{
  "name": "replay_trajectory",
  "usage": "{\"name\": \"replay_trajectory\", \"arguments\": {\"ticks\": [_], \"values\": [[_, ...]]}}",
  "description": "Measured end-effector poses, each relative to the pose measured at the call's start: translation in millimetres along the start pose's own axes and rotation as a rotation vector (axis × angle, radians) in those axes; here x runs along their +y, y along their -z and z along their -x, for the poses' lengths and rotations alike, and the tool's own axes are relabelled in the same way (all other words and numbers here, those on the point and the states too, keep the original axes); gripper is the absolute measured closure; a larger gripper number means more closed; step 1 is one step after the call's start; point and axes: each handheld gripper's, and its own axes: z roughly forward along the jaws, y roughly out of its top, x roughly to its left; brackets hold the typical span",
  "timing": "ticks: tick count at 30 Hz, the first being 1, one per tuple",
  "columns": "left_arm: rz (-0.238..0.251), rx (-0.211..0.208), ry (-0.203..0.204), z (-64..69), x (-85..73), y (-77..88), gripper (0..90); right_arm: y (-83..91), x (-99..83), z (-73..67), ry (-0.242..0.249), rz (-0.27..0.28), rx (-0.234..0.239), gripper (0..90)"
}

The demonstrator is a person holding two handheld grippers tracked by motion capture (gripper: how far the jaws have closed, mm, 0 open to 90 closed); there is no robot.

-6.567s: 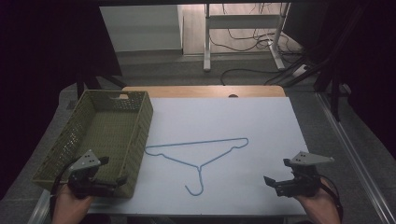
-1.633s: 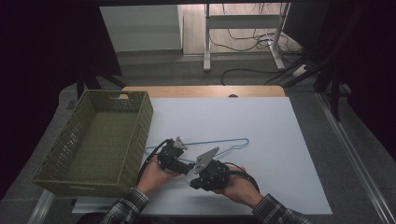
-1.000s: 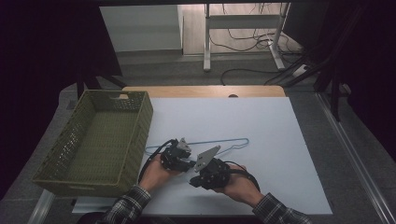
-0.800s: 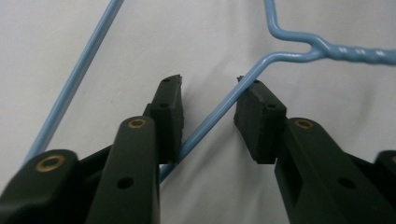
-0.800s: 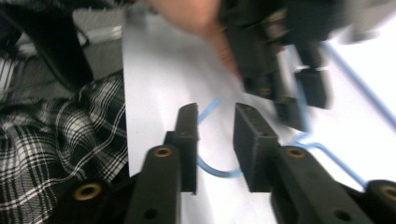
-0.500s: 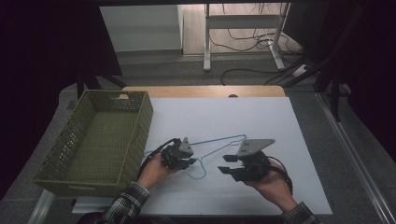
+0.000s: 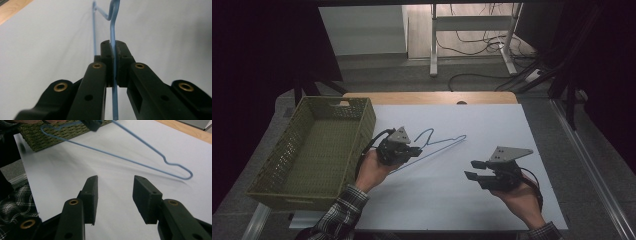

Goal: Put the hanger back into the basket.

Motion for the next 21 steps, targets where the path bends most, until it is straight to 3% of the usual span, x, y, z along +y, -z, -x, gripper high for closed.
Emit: {"name": "replay_trajectory", "arguments": {"ticks": [7,21], "values": [[0.062,-0.04,0.043,0.1,1.7,13.7,87.1,-1.5,1.6,-0.9,0.002,-0.002,0.001,55.9],[0.112,-0.132,0.071,14.1,8.2,28.2,87.0,-2.6,9.1,-0.1,0.008,0.016,-0.017,53.1]]}}
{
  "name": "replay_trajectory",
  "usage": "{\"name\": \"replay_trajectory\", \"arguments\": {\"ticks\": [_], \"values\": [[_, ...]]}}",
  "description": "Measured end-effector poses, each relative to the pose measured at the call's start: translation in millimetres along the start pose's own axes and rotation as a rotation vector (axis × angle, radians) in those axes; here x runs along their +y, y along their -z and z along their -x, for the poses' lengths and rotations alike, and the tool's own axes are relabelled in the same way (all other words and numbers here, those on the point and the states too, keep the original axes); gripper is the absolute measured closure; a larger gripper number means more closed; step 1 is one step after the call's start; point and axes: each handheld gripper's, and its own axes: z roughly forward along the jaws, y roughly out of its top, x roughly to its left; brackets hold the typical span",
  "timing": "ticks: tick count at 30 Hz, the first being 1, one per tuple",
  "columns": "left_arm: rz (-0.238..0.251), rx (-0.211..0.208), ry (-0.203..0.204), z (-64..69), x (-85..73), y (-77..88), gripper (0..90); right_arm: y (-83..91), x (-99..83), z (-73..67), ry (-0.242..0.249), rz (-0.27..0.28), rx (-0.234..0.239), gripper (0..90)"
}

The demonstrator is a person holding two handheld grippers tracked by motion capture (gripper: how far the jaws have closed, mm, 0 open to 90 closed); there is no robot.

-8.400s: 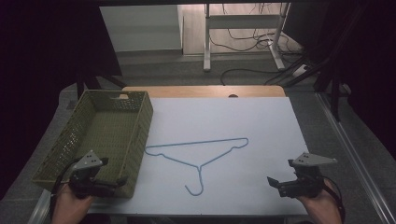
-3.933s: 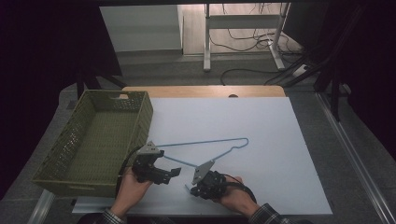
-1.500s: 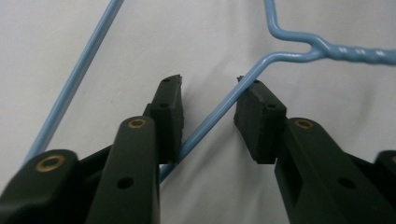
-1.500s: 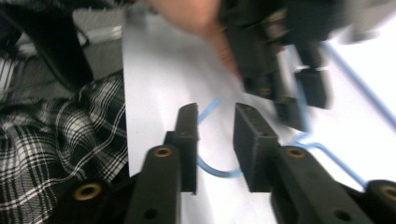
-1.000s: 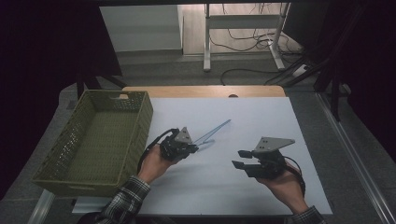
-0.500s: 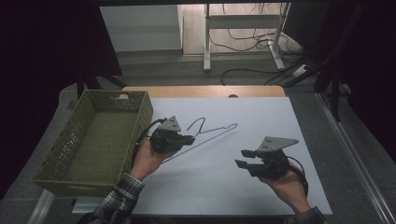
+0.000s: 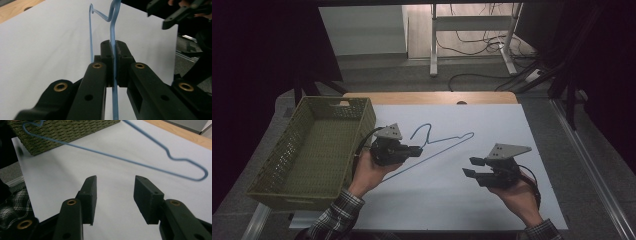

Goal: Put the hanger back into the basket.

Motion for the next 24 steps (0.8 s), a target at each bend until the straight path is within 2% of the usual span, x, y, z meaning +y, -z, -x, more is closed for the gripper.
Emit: {"name": "replay_trajectory", "arguments": {"ticks": [9,13,19,24], "values": [[-0.01,-0.068,-0.011,13.7,-3.0,2.1,87.0,-10.6,15.3,-6.5,0.045,0.018,0.011,51.7],[-0.019,-0.072,-0.014,17.1,-7.8,-0.3,87.0,-17.6,25.9,-12.9,0.065,0.035,0.037,52.8],[-0.029,-0.081,-0.003,20.5,-17.2,-8.6,87.0,-28.8,42.9,-23.2,0.052,0.066,0.108,58.6],[-0.031,-0.086,0.006,22.7,-22.7,-18.9,86.9,-39.3,53.4,-30.3,0.024,0.092,0.139,64.7]]}}
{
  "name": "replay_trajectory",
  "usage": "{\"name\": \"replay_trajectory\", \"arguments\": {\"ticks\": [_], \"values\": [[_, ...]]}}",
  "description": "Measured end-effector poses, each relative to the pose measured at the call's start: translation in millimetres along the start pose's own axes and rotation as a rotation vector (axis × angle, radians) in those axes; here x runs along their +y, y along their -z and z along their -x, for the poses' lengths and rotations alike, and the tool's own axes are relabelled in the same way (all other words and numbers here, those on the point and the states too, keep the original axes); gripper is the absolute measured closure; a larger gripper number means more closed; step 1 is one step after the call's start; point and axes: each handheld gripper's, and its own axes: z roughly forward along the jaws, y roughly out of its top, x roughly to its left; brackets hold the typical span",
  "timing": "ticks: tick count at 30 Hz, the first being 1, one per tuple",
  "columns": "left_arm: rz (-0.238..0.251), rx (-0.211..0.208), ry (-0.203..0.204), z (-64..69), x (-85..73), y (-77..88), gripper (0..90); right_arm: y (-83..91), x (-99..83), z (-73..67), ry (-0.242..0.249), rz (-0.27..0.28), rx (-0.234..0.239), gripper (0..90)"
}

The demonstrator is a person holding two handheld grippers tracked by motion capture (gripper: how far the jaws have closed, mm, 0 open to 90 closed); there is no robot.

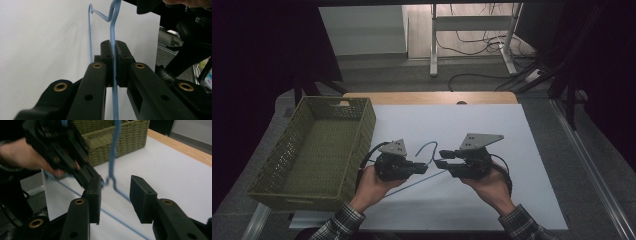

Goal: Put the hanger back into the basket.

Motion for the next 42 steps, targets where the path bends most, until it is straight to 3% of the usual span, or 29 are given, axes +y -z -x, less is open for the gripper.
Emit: {"name": "replay_trajectory", "arguments": {"ticks": [3,5,9,13,15,17,20,21,23,32,35,38,42], "values": [[0.002,-0.008,0.0,1.7,-0.6,-5.2,86.9,-6.5,2.5,-1.1,-0.022,0.013,-0.001,72.1],[-0.006,-0.007,0.0,3.2,-0.9,-8.9,86.7,-10.8,2.0,-2.2,-0.039,0.011,-0.011,84.9],[-0.01,0.003,-0.007,3.2,-2.0,-7.5,84.7,-11.9,1.4,-3.4,-0.049,0.001,-0.022,85.7],[-0.065,0.061,-0.024,5.8,-4.1,5.5,57.7,-9.2,2.1,-6.5,-0.02,-0.012,-0.089,85.7],[-0.086,0.061,-0.04,6.7,-8.4,9.8,46.7,-7.3,2.2,-5.2,-0.029,-0.007,-0.091,85.7],[-0.103,0.066,-0.025,5.8,-10.3,9.9,44.8,-6.0,2.5,-3.9,-0.042,-0.004,-0.101,85.7],[-0.119,0.072,-0.01,4.5,-6.8,6.5,51.6,-6.7,2.9,-4.7,-0.04,-0.01,-0.108,85.7],[-0.133,0.08,-0.013,4.8,-4.3,4.5,59.5,-7.9,2.9,-5.6,-0.037,-0.016,-0.109,85.7],[-0.168,0.096,-0.029,5.3,-0.8,0.7,62.8,-9.0,2.6,-5.9,-0.036,-0.018,-0.109,85.7],[-0.224,0.047,-0.041,5.0,7.5,-12.2,74.5,-9.9,2.3,-6.3,-0.029,-0.028,-0.102,85.8],[-0.227,0.037,-0.037,5.2,7.4,-13.6,85.3,-10.3,2.2,-6.8,-0.026,-0.031,-0.098,85.7],[-0.217,0.02,-0.033,3.8,5.1,-13.8,86.5,-11.4,2.1,-7.1,-0.023,-0.037,-0.095,85.7],[-0.178,-0.018,0.003,1.0,2.4,-13.1,86.9,-11.5,1.8,-5.3,-0.031,-0.033,-0.088,85.4]]}}
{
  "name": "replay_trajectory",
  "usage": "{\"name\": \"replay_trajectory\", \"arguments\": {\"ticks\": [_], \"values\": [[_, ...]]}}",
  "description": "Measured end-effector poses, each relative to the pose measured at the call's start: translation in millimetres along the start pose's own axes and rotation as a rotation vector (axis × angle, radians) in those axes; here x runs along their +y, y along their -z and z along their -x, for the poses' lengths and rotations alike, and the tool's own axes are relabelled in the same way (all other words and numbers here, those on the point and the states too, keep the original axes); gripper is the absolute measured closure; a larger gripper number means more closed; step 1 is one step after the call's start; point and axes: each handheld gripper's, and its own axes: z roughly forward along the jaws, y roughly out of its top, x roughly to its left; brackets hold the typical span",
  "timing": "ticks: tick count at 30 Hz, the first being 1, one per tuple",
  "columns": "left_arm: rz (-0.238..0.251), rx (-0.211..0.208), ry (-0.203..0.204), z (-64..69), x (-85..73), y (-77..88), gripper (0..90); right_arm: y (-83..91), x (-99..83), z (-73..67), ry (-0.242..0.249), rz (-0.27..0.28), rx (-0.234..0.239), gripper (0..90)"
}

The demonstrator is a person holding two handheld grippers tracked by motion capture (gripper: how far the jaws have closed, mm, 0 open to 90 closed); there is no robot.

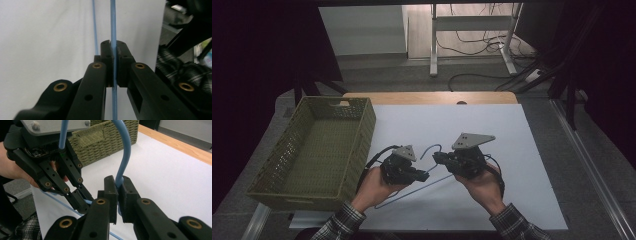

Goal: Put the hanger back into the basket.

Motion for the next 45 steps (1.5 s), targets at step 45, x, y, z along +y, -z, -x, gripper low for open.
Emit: {"name": "replay_trajectory", "arguments": {"ticks": [45], "values": [[0.209,0.017,0.094,-14.2,-3.3,46.0,87.0,32.7,-4.5,7.8,-0.055,0.095,-0.024,63.3]]}}
